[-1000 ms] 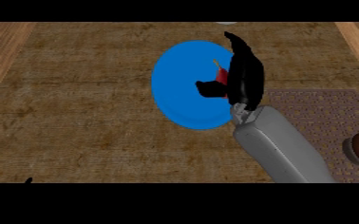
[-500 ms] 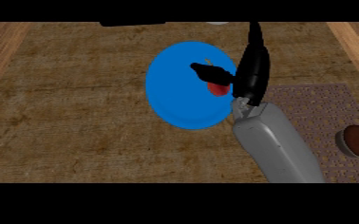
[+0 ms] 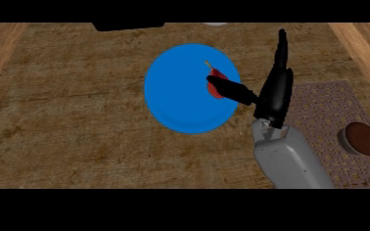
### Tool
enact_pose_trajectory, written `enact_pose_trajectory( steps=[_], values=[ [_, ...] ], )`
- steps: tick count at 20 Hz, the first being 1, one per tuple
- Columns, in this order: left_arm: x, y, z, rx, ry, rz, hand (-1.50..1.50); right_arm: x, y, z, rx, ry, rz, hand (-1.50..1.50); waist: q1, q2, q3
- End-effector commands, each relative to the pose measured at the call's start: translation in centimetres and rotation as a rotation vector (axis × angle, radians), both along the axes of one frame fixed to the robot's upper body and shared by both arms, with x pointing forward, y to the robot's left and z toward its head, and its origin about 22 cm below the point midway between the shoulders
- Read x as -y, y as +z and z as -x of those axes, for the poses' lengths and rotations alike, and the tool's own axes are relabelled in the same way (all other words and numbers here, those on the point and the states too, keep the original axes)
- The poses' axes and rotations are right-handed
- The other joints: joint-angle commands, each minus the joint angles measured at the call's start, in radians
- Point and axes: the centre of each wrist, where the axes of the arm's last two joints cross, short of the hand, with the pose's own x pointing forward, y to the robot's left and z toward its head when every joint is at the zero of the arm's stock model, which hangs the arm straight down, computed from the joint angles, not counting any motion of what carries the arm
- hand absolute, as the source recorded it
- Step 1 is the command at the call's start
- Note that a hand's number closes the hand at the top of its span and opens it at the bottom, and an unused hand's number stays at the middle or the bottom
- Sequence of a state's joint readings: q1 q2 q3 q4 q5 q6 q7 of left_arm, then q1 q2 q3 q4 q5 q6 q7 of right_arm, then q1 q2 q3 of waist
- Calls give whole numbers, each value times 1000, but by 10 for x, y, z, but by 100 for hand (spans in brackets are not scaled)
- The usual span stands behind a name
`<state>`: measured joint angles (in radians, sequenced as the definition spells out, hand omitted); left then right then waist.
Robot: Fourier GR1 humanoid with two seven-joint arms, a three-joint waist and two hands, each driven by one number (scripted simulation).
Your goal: Pick the pear from the placemat and place it in the plate
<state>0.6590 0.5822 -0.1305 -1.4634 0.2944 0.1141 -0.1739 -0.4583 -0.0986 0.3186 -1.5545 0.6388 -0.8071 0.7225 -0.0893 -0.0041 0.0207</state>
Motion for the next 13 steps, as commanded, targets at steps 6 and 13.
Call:
enact_pose_trajectory(
  steps=[6, 13],
  values=[
    [39, 29, -97, 462, -117, 100, 0, 29, -28, 29, 1, 55, 44, -150, -37, -3, -17],
    [34, 33, -101, 466, -103, 90, 0, 52, -43, 46, 6, 81, 85, -150, -56, -3, -16]
  ],
)
